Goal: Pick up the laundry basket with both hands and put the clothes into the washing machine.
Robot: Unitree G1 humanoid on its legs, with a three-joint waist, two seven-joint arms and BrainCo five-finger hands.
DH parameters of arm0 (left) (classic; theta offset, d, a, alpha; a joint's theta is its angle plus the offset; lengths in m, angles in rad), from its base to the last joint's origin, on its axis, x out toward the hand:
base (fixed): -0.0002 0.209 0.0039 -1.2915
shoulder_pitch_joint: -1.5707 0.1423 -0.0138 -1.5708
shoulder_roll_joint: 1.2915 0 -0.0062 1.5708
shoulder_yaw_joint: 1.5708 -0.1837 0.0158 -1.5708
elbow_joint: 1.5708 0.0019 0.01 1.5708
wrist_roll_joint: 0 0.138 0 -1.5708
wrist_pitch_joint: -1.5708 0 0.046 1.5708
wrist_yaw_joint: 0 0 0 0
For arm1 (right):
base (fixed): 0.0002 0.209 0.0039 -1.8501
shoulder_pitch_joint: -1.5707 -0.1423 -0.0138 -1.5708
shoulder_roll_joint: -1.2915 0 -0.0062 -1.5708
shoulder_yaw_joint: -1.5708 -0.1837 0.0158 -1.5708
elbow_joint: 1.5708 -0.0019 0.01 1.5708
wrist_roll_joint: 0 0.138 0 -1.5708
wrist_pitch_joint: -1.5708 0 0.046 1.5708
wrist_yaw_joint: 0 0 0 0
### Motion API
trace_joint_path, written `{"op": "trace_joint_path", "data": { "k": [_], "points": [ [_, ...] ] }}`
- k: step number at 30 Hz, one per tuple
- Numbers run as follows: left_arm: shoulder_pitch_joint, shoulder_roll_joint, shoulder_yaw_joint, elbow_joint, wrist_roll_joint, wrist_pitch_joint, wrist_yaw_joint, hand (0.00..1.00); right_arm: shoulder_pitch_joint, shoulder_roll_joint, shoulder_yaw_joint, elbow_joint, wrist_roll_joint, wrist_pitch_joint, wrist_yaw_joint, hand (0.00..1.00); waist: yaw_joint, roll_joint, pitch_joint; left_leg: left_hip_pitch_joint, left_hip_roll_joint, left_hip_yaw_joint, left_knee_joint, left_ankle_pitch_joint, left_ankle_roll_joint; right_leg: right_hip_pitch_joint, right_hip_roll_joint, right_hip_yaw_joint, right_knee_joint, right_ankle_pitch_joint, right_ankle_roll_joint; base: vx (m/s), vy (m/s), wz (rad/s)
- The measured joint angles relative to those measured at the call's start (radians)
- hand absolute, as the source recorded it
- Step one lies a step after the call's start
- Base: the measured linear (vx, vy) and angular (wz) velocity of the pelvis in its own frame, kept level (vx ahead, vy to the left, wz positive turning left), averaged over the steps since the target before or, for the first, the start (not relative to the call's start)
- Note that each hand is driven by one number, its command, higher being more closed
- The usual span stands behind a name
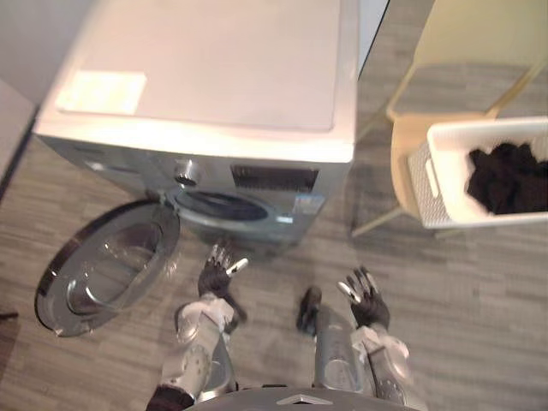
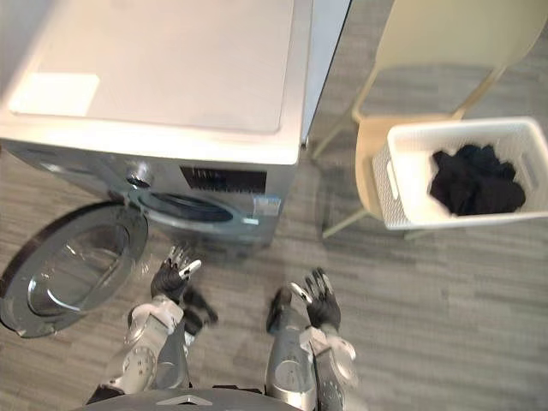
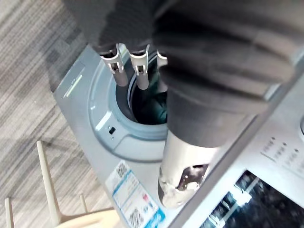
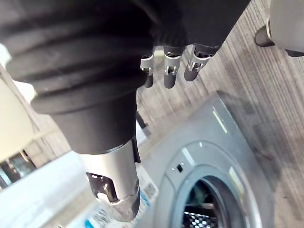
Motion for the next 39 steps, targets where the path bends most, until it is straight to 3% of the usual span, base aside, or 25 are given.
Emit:
{"op": "trace_joint_path", "data": {
  "k": [1, 2, 3, 4, 6, 7, 11, 13, 16, 19, 22, 23, 24, 26, 27, 28, 30, 31, 32, 33, 34, 35, 36, 37, 39],
  "points": [
    [0.015, -0.004, -0.017, 0.003, 0.012, 0.004, -0.006, 0.00, 0.011, 0.000, -0.001, 0.004, 0.000, 0.001, 0.000, 0.00, -0.012, 0.016, -0.022, 0.031, 0.000, -0.004, 0.024, -0.032, -0.019, 0.013, 0.010, -0.009, -0.015, 0.009, 0.003, 0.08, 0.011, 0.25],
    [0.033, -0.013, -0.040, 0.013, 0.033, 0.009, -0.018, 0.00, 0.026, 0.007, -0.004, 0.011, 0.000, 0.002, 0.000, 0.00, -0.025, 0.036, -0.059, 0.079, -0.026, -0.040, 0.020, -0.077, -0.076, 0.028, 0.029, -0.026, -0.046, 0.032, 0.011, 0.03, 0.061, 0.19],
    [0.033, -0.022, -0.051, 0.019, 0.036, 0.011, -0.019, 0.00, 0.023, 0.026, -0.006, 0.013, -0.001, 0.010, 0.000, 0.00, -0.033, 0.038, -0.075, 0.107, -0.082, -0.115, -0.051, -0.106, -0.141, 0.032, 0.037, -0.029, -0.072, 0.053, 0.013, -0.02, 0.087, 0.16],
    [0.023, -0.020, -0.066, 0.021, 0.040, 0.013, -0.018, 0.00, 0.018, 0.046, -0.008, 0.011, -0.001, 0.018, 0.001, 0.00, -0.037, 0.036, -0.082, 0.119, -0.118, -0.167, -0.128, -0.115, -0.157, 0.028, 0.042, -0.033, -0.091, 0.074, 0.017, -0.07, 0.070, 0.08],
    [0.002, -0.016, -0.083, 0.022, 0.043, 0.021, -0.015, 0.00, 0.009, 0.087, -0.016, 0.006, -0.001, 0.030, -0.002, 0.00, -0.046, 0.023, -0.100, 0.128, -0.161, -0.185, -0.245, -0.121, -0.147, 0.018, 0.057, -0.035, -0.151, 0.135, 0.016, -0.13, 0.055, 0.06],
    [-0.013, -0.006, -0.089, 0.019, 0.044, 0.027, -0.013, 0.00, 0.010, 0.115, -0.012, -0.019, -0.001, 0.042, -0.002, 0.00, -0.047, 0.008, -0.099, 0.133, -0.177, -0.180, -0.294, -0.140, -0.114, 0.008, 0.070, -0.032, -0.182, 0.173, 0.012, -0.17, 0.079, -0.10],
    [-0.020, 0.025, -0.104, 0.032, 0.079, 0.044, -0.011, 0.00, 0.050, 0.139, -0.009, -0.115, -0.002, 0.049, -0.002, 0.00, -0.042, -0.077, -0.097, 0.166, -0.209, -0.077, -0.304, -0.150, -0.076, -0.016, 0.075, 0.070, -0.202, 0.237, 0.035, -0.26, 0.048, -0.73],
    [-0.021, 0.024, -0.099, 0.044, 0.113, 0.048, -0.013, 0.00, 0.079, 0.132, -0.028, -0.155, -0.003, 0.046, -0.002, 0.00, -0.052, -0.085, -0.097, 0.196, -0.191, 0.006, -0.291, -0.154, -0.050, -0.029, 0.084, 0.121, -0.192, 0.286, 0.120, -0.26, 0.023, -0.88],
    [-0.020, 0.024, -0.069, 0.059, 0.133, 0.049, -0.015, 0.00, 0.083, 0.130, -0.048, -0.146, -0.014, 0.044, -0.002, 0.00, -0.064, -0.083, -0.098, 0.213, -0.165, 0.069, -0.295, -0.134, -0.044, -0.075, 0.035, 0.065, 0.091, 0.128, 0.012, -0.15, -0.009, -0.74],
    [0.002, 0.058, -0.047, 0.078, 0.132, 0.050, -0.026, 0.00, 0.070, 0.131, -0.076, -0.130, -0.064, 0.044, -0.001, 0.00, -0.065, -0.081, -0.105, 0.231, -0.115, 0.148, -0.294, -0.091, -0.062, -0.015, -0.093, 0.091, 0.305, -0.023, 0.015, -0.05, -0.139, -0.79],
    [0.027, 0.061, -0.020, 0.097, 0.132, 0.052, -0.030, 0.00, 0.055, 0.131, -0.091, -0.100, -0.098, 0.047, -0.002, 0.00, -0.059, -0.092, -0.127, 0.231, -0.069, 0.198, -0.267, -0.072, -0.087, 0.041, -0.163, 0.114, 0.244, -0.015, 0.013, -0.04, -0.265, -0.74],
    [0.031, 0.070, -0.019, 0.101, 0.132, 0.057, -0.032, 0.00, 0.043, 0.132, -0.097, -0.099, -0.112, 0.051, -0.002, 0.00, -0.056, -0.112, -0.140, 0.223, -0.046, 0.204, -0.220, -0.073, -0.104, 0.064, -0.153, 0.138, 0.172, 0.004, 0.052, -0.06, -0.453, -1.01],
    [0.023, 0.059, -0.017, 0.113, 0.132, 0.072, -0.033, 0.00, 0.027, 0.120, -0.112, -0.109, -0.132, 0.052, -0.002, 0.00, -0.049, -0.082, -0.145, 0.209, -0.021, 0.178, -0.212, -0.071, -0.104, 0.069, -0.095, 0.129, 0.128, -0.005, 0.052, -0.08, -0.437, -1.15],
    [0.026, 0.037, -0.024, 0.112, 0.133, 0.075, -0.034, 0.00, 0.010, 0.098, -0.131, -0.120, -0.138, 0.051, -0.003, 0.00, -0.027, -0.066, -0.149, 0.219, -0.004, 0.146, -0.226, -0.069, -0.107, 0.070, -0.041, 0.140, 0.060, -0.003, 0.065, -0.09, -0.227, -1.31],
    [0.031, 0.034, -0.022, 0.110, 0.133, 0.080, -0.034, 0.00, 0.004, 0.099, -0.146, -0.125, -0.138, 0.050, -0.006, 0.00, -0.021, -0.063, -0.168, 0.237, 0.031, 0.178, -0.219, -0.066, -0.129, 0.085, -0.006, 0.142, 0.003, -0.020, 0.148, -0.07, -0.347, -1.28],
    [0.026, 0.030, -0.004, 0.112, 0.133, 0.083, -0.031, 0.00, -0.001, 0.096, -0.146, -0.130, -0.137, 0.049, -0.013, 0.00, -0.030, -0.043, -0.171, 0.260, 0.080, 0.197, -0.198, -0.060, -0.166, 0.089, 0.033, 0.139, 0.015, -0.047, 0.144, -0.04, -0.356, -0.84],
    [0.038, 0.023, 0.038, 0.103, 0.133, 0.083, -0.019, 0.00, 0.026, 0.109, -0.141, -0.148, -0.137, 0.051, -0.017, 0.00, -0.034, -0.060, -0.162, 0.313, 0.141, 0.212, -0.159, -0.044, -0.179, 0.103, 0.073, 0.141, 0.068, -0.103, 0.106, -0.04, -0.308, -0.48],
    [0.063, 0.025, 0.071, 0.103, 0.132, 0.083, -0.008, 0.00, 0.031, 0.118, -0.127, -0.148, -0.137, 0.056, -0.021, 0.00, -0.013, -0.056, -0.160, 0.327, 0.220, 0.213, -0.051, -0.010, -0.016, 0.125, 0.122, 0.163, 0.074, -0.124, 0.074, -0.04, -0.283, -0.58],
    [0.067, 0.027, 0.076, 0.101, 0.132, 0.083, -0.007, 0.00, 0.030, 0.119, -0.123, -0.150, -0.138, 0.058, -0.022, 0.00, -0.009, -0.061, -0.162, 0.323, 0.241, 0.210, -0.018, 0.006, 0.043, 0.131, 0.131, 0.170, 0.069, -0.123, 0.068, 0.02, -0.327, -0.82],
    [0.105, 0.030, 0.085, 0.090, 0.132, 0.083, -0.005, 0.00, 0.032, 0.121, -0.121, -0.182, -0.139, 0.062, -0.026, 0.00, 0.008, -0.061, -0.160, 0.293, 0.326, 0.171, 0.106, 0.095, 0.239, 0.171, 0.170, 0.175, 0.033, -0.122, 0.050, 0.03, -0.318, -0.71],
    [0.134, 0.027, 0.089, 0.086, 0.131, 0.085, -0.006, 0.00, 0.032, 0.119, -0.123, -0.237, -0.140, 0.060, -0.042, 0.00, 0.023, -0.058, -0.156, 0.217, 0.371, 0.054, 0.237, 0.123, 0.211, 0.199, 0.209, 0.201, 0.005, -0.111, 0.021, 0.02, -0.262, -0.66],
    [0.145, 0.017, 0.087, 0.086, 0.131, 0.089, -0.006, 0.00, 0.028, 0.112, -0.128, -0.257, -0.140, 0.056, -0.049, 0.00, 0.025, -0.046, -0.152, 0.167, 0.345, -0.024, 0.288, 0.096, 0.164, 0.205, 0.213, 0.208, -0.002, -0.110, 0.009, 0.00, -0.148, -0.46],
    [0.165, -0.002, 0.085, 0.084, 0.130, 0.090, -0.006, 0.00, 0.016, 0.087, -0.129, -0.282, -0.140, 0.043, -0.058, 0.00, 0.033, -0.048, -0.153, 0.092, 0.251, -0.127, 0.343, 0.035, 0.098, 0.214, 0.213, 0.225, -0.021, -0.103, -0.007, 0.01, -0.083, -0.42],
    [0.181, -0.014, 0.085, 0.080, 0.130, 0.090, -0.006, 0.00, -0.006, 0.071, -0.129, -0.291, -0.140, 0.042, -0.062, 0.00, 0.046, -0.036, -0.147, 0.046, 0.160, -0.160, 0.346, -0.016, 0.071, 0.224, 0.220, 0.240, -0.052, -0.095, -0.020, 0.04, -0.073, -0.43],
    [0.199, -0.015, 0.087, 0.071, 0.130, 0.090, -0.005, 0.00, -0.038, 0.072, -0.125, -0.293, -0.140, 0.044, -0.066, 0.00, 0.057, -0.021, -0.138, 0.008, 0.057, -0.150, 0.279, -0.061, 0.023, 0.260, 0.237, 0.246, -0.126, -0.083, -0.041, 0.10, -0.034, -0.38]
  ]
}}
